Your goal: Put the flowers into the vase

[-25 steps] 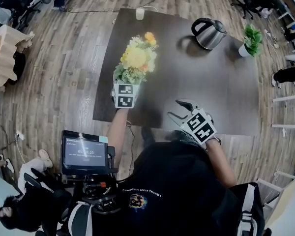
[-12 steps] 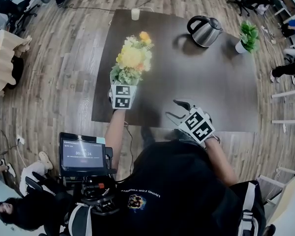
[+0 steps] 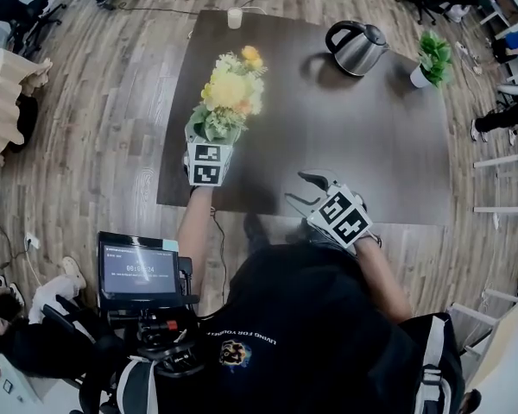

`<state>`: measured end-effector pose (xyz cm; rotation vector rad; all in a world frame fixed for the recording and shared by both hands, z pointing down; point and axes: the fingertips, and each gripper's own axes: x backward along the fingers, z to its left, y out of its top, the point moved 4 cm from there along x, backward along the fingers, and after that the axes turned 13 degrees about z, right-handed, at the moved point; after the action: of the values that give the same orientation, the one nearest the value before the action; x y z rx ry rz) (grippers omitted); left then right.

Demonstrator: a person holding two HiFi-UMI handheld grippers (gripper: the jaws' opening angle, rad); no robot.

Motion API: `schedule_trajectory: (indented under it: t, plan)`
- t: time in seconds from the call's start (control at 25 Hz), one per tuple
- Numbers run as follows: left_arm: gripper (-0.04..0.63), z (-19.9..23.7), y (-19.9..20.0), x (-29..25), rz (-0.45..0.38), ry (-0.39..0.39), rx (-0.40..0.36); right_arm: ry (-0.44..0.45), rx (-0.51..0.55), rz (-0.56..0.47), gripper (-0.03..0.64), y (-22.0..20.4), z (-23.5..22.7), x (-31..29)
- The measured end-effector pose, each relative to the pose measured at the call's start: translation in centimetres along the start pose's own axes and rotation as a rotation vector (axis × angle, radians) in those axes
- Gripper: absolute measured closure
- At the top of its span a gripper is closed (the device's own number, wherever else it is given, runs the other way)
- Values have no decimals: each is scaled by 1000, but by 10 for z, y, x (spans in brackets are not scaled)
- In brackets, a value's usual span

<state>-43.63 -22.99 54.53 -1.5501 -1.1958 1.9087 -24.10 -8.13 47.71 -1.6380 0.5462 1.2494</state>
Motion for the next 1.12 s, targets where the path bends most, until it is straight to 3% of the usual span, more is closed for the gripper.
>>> schedule_trajectory:
  t: [0.32, 0.68, 0.72, 0.76, 0.84, 0.92, 1.12]
  plan:
    - [245, -9, -27, 37, 13, 4, 23, 37, 49, -5, 391, 3, 25, -1]
    - [250, -12, -76, 73, 57, 31, 136, 88, 108, -14, 391, 7, 40, -3]
    - [270, -14, -81, 78, 63, 38, 142, 91, 109, -18, 391, 5, 39, -3]
    - [345, -17, -85, 84, 68, 50, 144, 91, 109, -21, 391, 2, 38, -2]
    - [550, -24, -92, 95, 78, 78, 147, 92, 103, -28, 391, -4, 36, 0]
    - [586, -37, -95, 103, 92, 80, 145, 91, 89, -37, 391, -12, 35, 3]
    - [588, -89, -94, 108, 141, 32, 77, 74, 24, -82, 391, -40, 26, 14]
